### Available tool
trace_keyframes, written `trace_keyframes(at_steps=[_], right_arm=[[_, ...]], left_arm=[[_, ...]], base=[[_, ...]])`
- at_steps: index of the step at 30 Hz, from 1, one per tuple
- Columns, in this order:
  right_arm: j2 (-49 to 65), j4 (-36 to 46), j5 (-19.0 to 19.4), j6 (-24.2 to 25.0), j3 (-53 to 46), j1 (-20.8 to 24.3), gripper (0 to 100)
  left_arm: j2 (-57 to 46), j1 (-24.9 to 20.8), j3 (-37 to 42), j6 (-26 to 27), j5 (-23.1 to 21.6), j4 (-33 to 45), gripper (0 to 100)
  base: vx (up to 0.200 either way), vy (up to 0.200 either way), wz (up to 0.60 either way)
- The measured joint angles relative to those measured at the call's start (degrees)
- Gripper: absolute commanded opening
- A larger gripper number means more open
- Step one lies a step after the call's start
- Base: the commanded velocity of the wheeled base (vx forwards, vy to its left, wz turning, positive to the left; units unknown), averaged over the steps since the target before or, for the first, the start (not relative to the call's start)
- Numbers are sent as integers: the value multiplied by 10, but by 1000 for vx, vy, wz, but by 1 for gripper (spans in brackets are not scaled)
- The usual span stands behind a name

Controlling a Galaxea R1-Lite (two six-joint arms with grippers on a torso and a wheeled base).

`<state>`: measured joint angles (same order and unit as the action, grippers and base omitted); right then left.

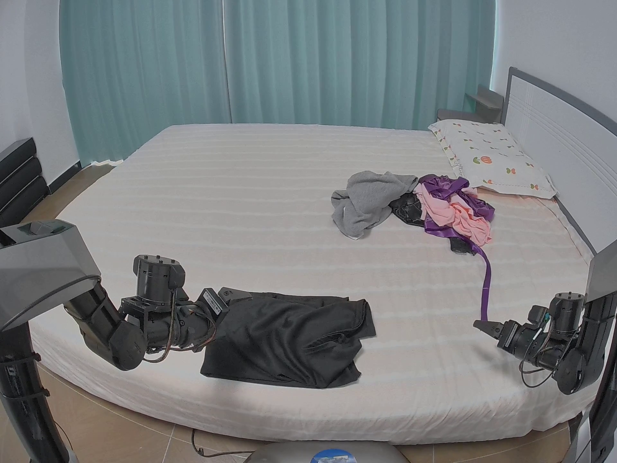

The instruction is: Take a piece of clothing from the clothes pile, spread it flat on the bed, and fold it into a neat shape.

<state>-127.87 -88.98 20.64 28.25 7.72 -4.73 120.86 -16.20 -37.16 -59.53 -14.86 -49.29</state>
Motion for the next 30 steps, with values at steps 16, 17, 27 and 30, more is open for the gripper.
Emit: trace_keyframes(at_steps=[16, 17, 27, 30], right_arm=[[19, 94, -123, -2, 72, 199, 100], [19, 106, -136, -2, 82, 214, 100], [10, 171, -231, -1, 132, 289, 100], [5, 182, -246, -1, 135, 291, 100]], left_arm=[[10, 12, 7, -2, -4, -1, 100], [12, 12, 7, -1, -4, -2, 100], [33, 13, 7, 2, -1, -38, 100], [38, 11, 9, 3, 1, -40, 100]], base=[[0, 200, 0], [0, 200, 0], [0, 180, 0], [0, 0, 0]])
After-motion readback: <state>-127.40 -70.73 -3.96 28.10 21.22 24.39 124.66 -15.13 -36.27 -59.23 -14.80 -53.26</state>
